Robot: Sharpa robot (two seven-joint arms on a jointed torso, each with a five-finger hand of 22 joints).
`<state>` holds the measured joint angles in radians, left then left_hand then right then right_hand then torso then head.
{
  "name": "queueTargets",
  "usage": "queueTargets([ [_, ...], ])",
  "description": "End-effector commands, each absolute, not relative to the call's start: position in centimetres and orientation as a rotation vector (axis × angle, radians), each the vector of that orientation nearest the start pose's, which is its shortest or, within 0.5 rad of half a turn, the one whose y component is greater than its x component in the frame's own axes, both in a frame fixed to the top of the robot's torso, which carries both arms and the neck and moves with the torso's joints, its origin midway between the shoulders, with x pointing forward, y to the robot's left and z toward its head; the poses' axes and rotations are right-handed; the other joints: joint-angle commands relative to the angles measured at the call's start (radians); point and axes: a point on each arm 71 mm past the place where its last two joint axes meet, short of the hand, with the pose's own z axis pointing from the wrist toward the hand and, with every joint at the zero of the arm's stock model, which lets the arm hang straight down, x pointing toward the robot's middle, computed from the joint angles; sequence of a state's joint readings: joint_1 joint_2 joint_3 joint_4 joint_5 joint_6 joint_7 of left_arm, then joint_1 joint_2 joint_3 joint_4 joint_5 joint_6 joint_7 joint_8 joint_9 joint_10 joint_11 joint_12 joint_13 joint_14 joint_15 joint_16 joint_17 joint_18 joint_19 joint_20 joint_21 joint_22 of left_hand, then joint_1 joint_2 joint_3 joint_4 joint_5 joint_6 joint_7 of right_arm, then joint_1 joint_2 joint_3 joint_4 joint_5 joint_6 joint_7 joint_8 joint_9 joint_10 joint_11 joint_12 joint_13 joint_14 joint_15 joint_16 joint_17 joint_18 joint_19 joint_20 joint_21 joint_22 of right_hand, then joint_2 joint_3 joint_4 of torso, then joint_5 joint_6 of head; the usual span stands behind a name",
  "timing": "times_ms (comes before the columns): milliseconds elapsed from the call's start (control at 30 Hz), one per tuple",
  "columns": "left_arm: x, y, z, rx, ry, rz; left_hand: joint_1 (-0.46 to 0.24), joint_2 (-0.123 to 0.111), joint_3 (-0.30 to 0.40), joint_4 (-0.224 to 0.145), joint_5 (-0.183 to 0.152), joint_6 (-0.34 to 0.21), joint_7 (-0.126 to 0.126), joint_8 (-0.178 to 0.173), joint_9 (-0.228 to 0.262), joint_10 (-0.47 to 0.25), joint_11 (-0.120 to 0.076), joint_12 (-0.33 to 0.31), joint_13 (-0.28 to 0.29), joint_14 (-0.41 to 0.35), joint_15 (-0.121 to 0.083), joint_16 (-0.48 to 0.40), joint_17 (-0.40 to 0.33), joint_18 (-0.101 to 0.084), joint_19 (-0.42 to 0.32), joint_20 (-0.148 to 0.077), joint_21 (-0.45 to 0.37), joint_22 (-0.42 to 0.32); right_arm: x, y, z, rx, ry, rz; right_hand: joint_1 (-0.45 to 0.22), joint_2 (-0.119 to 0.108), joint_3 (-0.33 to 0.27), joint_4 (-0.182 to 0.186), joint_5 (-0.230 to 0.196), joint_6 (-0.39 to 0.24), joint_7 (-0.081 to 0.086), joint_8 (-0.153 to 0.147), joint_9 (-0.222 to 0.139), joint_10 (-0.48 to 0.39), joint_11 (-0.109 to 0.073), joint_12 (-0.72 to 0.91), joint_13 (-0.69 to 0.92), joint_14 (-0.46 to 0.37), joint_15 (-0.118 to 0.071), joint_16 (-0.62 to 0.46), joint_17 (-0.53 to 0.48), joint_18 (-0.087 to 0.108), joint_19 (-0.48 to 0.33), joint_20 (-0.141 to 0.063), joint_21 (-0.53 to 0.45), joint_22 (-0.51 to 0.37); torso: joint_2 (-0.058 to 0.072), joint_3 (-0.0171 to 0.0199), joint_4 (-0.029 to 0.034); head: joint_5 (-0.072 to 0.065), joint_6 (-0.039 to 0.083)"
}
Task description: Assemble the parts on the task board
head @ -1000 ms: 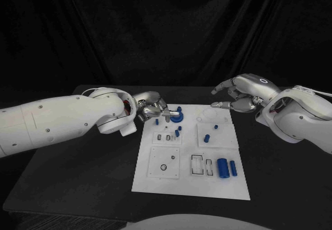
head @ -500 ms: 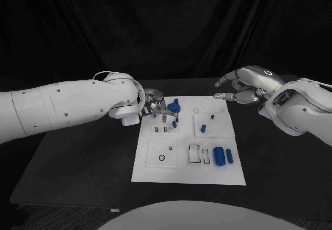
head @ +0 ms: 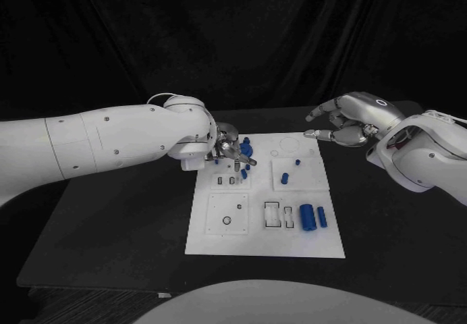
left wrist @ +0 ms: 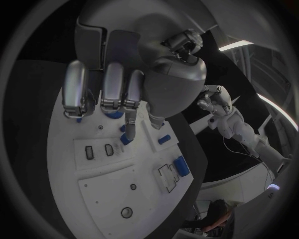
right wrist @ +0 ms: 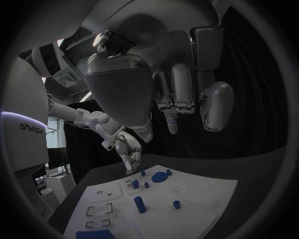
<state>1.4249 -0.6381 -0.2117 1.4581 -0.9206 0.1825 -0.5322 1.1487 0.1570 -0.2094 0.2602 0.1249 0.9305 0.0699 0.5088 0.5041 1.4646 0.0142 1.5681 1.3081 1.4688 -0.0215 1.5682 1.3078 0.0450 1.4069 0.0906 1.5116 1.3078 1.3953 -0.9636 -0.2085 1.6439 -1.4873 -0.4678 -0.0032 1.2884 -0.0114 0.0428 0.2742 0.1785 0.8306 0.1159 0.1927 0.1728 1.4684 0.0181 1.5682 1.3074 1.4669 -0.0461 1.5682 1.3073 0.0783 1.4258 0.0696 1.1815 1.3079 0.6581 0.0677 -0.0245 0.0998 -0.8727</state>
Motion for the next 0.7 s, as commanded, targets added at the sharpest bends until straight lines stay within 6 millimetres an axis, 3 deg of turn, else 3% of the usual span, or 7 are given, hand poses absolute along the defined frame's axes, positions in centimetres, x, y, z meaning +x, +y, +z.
queueTargets([
  [33, 49.72, 13.3, -18.51, 0.001, 2.398, -0.457, 0.008, 0.001, 0.013, 0.001, 0.003, -0.009, 0.011, -0.039, -0.009, 0.106, 0.005, 0.003, 0.263, 0.102, -0.001, 0.003, 0.263, -0.002, -0.003, -0.001, -0.007, 0.128, 46.76, -22.12, -13.38, -0.287, 1.442, 0.662, 0.0, 0.01, -0.003, 0.003, 0.006, 0.008, 0.002, 0.004, -0.001, 0.102, 0.006, 0.003, 0.263, 0.104, 0.007, 0.003, 0.264, 0.0, 0.006, -0.001, 0.001, 0.16, 0.005, 0.0076, -0.0058, 0.005, 0.0],
  [67, 49.78, 13.21, -18.51, 0.001, 2.396, -0.458, 0.006, 0.0, 0.018, 0.002, 0.003, -0.015, 0.019, -0.076, -0.022, 0.106, 0.011, 0.003, 0.263, 0.102, 0.005, 0.003, 0.263, -0.002, -0.003, 0.003, -0.009, 0.128, 46.76, -22.12, -13.38, -0.287, 1.441, 0.662, 0.0, 0.011, -0.003, 0.003, 0.007, 0.008, 0.002, 0.004, -0.001, 0.102, 0.007, 0.003, 0.263, 0.104, 0.007, 0.003, 0.264, 0.0, 0.005, -0.001, 0.001, 0.16, 0.008, 0.0098, -0.0068, 0.006, 0.0],
  [233, 49.99, 12.93, -18.52, 0.001, 2.393, -0.457, 0.004, -0.005, 0.027, 0.0, 0.001, -0.014, 0.029, -0.131, -0.041, 0.106, 0.021, 0.003, 0.263, 0.102, 0.014, 0.003, 0.263, -0.001, -0.006, 0.011, -0.013, 0.126, 46.79, -22.2, -13.44, -0.287, 1.441, 0.661, 0.002, 0.011, -0.002, 0.002, 0.01, 0.008, 0.002, 0.003, -0.002, 0.102, 0.007, 0.003, 0.263, 0.104, 0.007, 0.003, 0.264, 0.0, 0.006, -0.001, 0.001, 0.16, 0.015, 0.0141, -0.0067, 0.004, 0.0],
  [500, 50.19, 13.28, -18.74, 0.01, 2.422, -0.419, -0.005, -0.006, 0.033, 0.003, -0.017, 0.035, 0.022, -0.141, -0.033, 0.106, 0.017, 0.003, 0.263, 0.102, 0.014, 0.003, 0.263, 0.0, -0.008, 0.014, -0.016, 0.125, 46.83, -22.35, -13.63, -0.285, 1.445, 0.658, 0.002, 0.011, -0.002, 0.002, 0.01, 0.008, 0.002, 0.003, -0.002, 0.102, 0.007, 0.003, 0.263, 0.104, 0.007, 0.003, 0.264, 0.0, 0.006, -0.001, 0.001, 0.16, 0.019, 0.019, -0.0124, 0.014, 0.0],
  [700, 50.22, 13.37, -18.81, 0.012, 2.432, -0.406, -0.007, -0.008, 0.037, 0.002, -0.02, 0.054, 0.016, -0.137, -0.02, 0.106, 0.013, 0.003, 0.263, 0.102, 0.01, 0.003, 0.263, 0.0, -0.009, 0.012, -0.017, 0.125, 46.88, -22.41, -13.8, -0.285, 1.45, 0.656, 0.002, 0.012, -0.003, 0.001, 0.012, 0.008, 0.002, 0.003, -0.002, 0.102, 0.007, 0.003, 0.263, 0.104, 0.008, 0.003, 0.264, 0.0, 0.005, 0.0, 0.0, 0.16, 0.019, 0.0166, -0.0122, 0.016, 0.0],
])
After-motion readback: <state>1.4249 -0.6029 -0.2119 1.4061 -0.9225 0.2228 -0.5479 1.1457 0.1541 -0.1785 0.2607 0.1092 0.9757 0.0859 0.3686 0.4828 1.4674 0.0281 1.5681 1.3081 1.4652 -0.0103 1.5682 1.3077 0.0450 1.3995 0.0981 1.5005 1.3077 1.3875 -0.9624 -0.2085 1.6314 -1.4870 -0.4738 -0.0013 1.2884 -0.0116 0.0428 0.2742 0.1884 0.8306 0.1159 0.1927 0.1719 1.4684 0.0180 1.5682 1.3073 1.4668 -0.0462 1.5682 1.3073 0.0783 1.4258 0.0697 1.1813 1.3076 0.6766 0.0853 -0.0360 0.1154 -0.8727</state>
